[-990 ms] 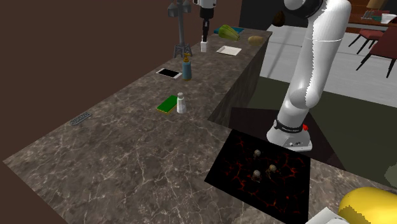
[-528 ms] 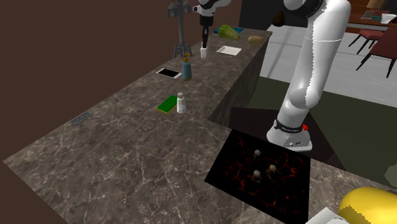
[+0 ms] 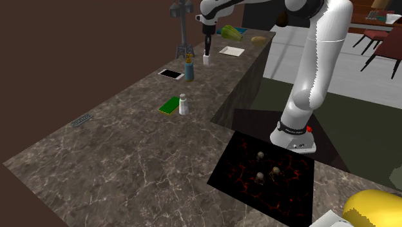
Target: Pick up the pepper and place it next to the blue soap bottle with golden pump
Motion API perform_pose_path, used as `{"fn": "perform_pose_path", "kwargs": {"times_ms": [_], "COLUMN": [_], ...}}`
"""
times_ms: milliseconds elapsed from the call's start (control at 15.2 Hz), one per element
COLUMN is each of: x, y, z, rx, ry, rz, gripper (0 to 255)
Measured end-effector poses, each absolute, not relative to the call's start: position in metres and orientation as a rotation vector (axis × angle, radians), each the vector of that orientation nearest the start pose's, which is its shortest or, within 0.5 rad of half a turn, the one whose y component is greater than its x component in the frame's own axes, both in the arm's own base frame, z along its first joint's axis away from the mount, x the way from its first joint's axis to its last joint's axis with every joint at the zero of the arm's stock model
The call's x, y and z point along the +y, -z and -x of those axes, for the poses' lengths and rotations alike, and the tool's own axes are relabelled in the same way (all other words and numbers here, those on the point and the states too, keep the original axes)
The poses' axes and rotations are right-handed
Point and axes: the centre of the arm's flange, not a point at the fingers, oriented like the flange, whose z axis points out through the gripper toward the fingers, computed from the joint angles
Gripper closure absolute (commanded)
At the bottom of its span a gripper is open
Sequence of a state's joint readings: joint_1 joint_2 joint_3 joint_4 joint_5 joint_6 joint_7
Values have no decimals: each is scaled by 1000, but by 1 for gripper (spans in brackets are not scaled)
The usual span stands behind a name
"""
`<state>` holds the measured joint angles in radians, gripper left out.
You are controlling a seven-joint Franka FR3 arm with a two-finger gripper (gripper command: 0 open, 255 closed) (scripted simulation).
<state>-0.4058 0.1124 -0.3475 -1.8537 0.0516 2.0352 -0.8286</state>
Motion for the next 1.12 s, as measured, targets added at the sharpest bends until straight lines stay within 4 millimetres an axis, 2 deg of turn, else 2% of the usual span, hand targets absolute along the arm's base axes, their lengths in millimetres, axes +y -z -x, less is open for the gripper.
{"fn": "perform_pose_path", "kwargs": {"times_ms": [1122], "x": [-402], "y": [-379], "z": [-443], "rx": [-92], "ry": [95], "rz": [3187], "gripper": [255]}}
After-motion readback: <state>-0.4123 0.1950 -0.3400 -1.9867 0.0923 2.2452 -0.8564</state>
